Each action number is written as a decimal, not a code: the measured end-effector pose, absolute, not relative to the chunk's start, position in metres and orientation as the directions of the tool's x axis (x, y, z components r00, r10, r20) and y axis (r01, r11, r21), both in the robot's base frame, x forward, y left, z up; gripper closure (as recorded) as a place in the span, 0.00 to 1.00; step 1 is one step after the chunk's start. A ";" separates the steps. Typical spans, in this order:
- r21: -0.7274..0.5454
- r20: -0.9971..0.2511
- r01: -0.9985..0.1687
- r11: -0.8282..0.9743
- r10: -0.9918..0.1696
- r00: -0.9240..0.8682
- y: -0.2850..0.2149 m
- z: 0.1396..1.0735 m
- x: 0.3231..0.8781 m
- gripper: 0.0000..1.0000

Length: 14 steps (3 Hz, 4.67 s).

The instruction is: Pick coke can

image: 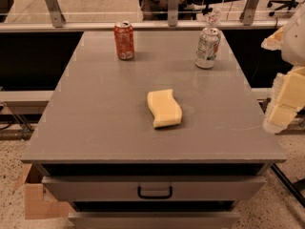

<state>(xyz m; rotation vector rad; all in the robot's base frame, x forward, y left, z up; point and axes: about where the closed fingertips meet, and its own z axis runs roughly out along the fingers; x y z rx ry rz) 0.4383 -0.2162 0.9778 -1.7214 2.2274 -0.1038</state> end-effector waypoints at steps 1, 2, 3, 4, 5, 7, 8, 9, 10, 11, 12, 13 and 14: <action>-0.252 -0.208 -0.929 0.270 -0.953 -0.220 -0.216 0.978 0.438 0.00; -0.253 -0.288 -0.922 0.294 -0.932 -0.218 -0.205 0.976 0.449 0.00; -0.222 -0.492 -0.900 0.375 -0.840 -0.229 -0.178 0.968 0.479 0.00; -0.168 -0.680 -0.871 0.461 -0.694 -0.235 -0.152 0.965 0.512 0.00; -0.116 -0.805 -0.835 0.538 -0.544 -0.239 -0.125 0.971 0.548 0.00; -0.129 -0.825 -0.820 0.557 -0.520 -0.223 -0.119 0.977 0.558 0.00; -0.143 -0.835 -0.820 0.554 -0.513 -0.201 -0.104 0.961 0.575 0.00; -0.139 -0.847 -0.842 0.522 -0.503 -0.171 -0.078 0.944 0.606 0.00; -0.119 -0.867 -0.866 0.486 -0.477 -0.148 -0.044 0.925 0.640 0.00; -0.086 -0.898 -0.877 0.472 -0.419 -0.137 -0.010 0.906 0.668 0.00; -0.073 -0.931 -0.871 0.487 -0.346 -0.115 0.016 0.895 0.694 0.00; -0.080 -0.956 -0.855 0.513 -0.281 -0.079 0.034 0.895 0.722 0.00; -0.111 -0.970 -0.832 0.544 -0.243 -0.030 0.046 0.901 0.749 0.00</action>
Offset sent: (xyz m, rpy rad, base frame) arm 0.0480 0.0457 -0.0054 0.3581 -0.0940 -0.0175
